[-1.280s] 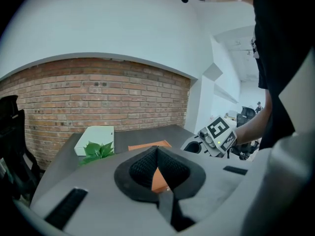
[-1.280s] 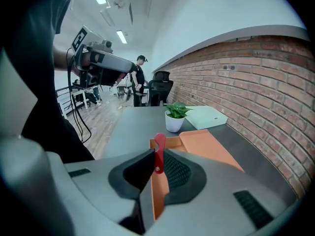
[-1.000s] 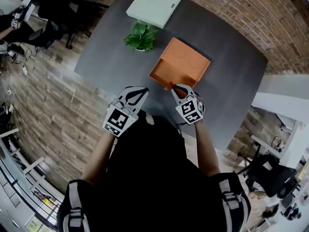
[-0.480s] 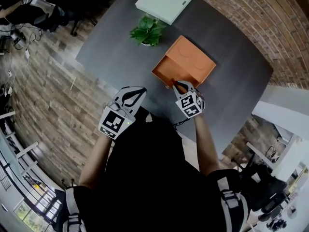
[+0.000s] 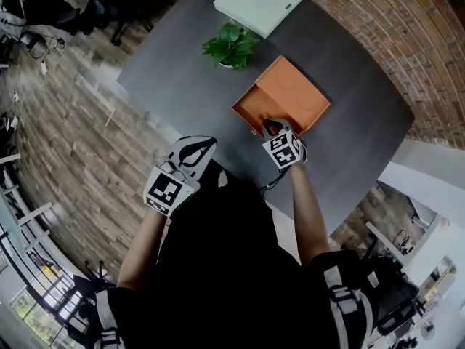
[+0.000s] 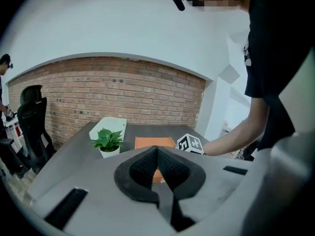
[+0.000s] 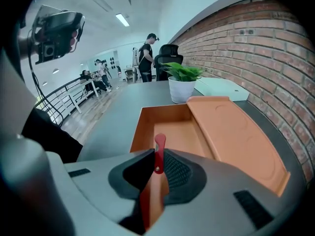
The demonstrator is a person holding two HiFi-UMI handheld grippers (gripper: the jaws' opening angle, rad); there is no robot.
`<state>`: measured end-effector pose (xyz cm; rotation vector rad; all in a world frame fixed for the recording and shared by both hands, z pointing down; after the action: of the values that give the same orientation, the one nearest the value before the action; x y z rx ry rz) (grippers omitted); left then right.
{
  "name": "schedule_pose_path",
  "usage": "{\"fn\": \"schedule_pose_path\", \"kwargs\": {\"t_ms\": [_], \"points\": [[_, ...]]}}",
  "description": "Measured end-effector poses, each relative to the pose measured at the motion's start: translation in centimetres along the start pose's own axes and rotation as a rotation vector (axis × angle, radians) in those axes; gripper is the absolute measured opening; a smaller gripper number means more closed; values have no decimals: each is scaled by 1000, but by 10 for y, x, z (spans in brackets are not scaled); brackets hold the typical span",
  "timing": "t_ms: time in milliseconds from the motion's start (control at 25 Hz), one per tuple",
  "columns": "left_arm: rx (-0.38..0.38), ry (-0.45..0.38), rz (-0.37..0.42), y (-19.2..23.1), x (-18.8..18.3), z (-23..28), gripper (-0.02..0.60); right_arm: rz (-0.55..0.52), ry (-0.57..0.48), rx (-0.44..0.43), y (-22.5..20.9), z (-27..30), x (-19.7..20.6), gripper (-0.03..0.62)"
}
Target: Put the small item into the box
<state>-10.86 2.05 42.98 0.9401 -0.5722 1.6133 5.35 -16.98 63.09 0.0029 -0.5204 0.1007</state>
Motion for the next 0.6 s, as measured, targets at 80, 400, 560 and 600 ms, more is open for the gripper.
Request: {"fn": "schedule_pose_path", "kwargs": {"t_ms": [80, 400, 560, 600], "points": [[-4, -6, -4, -2, 0, -1, 21, -1, 10, -3, 0, 4, -2, 66], [-16, 10, -14, -2, 4, -5, 21, -12, 57, -8, -3, 19, -4, 67], [-18, 10, -23, 1, 6, -6, 21, -14, 78, 4, -6, 25, -3, 67], [-18, 10, -24, 2, 7, -7, 21, -15, 82, 6, -7, 25, -4, 67]]}}
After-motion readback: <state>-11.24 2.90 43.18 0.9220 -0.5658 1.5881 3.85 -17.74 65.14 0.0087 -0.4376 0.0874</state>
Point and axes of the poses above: the fingertips, and each gripper's own axes: z forward along the fingers, y to its left, x out of its underside, the point moved 10 cm from there along -z, backward along the fingers, and after that the axes turned 7 degrees about y, right-handed, at the moved point
